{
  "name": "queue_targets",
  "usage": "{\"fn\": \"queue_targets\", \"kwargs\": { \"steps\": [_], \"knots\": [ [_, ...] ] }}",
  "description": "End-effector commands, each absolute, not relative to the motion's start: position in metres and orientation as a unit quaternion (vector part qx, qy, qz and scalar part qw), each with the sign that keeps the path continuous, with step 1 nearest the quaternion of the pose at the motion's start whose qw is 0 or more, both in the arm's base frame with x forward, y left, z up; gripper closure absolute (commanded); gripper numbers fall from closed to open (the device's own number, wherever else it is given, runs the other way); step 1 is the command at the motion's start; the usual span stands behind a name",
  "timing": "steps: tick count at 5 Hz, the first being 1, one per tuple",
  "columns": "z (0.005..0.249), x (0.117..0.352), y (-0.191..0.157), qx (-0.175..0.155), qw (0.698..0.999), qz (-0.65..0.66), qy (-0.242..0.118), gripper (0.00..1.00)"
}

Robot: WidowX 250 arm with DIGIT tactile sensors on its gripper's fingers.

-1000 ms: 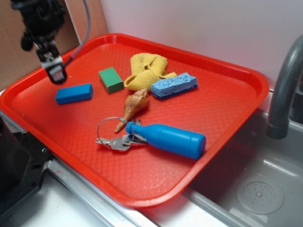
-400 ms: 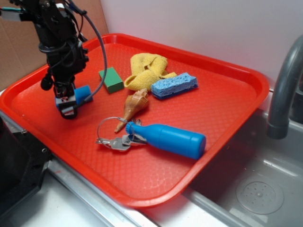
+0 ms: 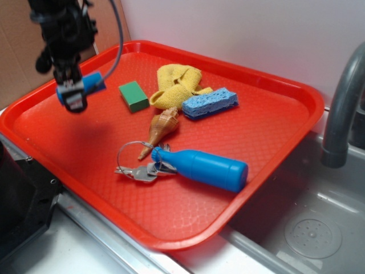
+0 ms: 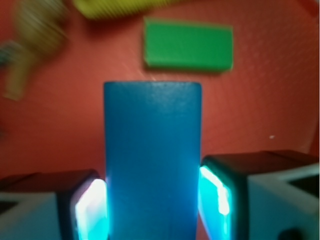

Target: Grab the blue block.

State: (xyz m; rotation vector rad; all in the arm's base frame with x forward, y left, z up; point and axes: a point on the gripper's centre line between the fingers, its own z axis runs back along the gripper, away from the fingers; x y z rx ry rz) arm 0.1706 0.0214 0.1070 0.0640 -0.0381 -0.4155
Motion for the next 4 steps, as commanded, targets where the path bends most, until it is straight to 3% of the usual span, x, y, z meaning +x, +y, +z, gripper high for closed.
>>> {"fn": "queue_targets", "kwargs": {
  "steps": [1,2,4],
  "knots": [
    [0.192,0.170,0.011,0.005,0.997,-0.070,-0.038,1.00],
    [0.201,0.165,0.013,0.003,1.000,0.027,-0.014,1.00],
    [0.211,0.166,0.033,-0.005,0.989,0.139,-0.040,1.00]
  ]
}}
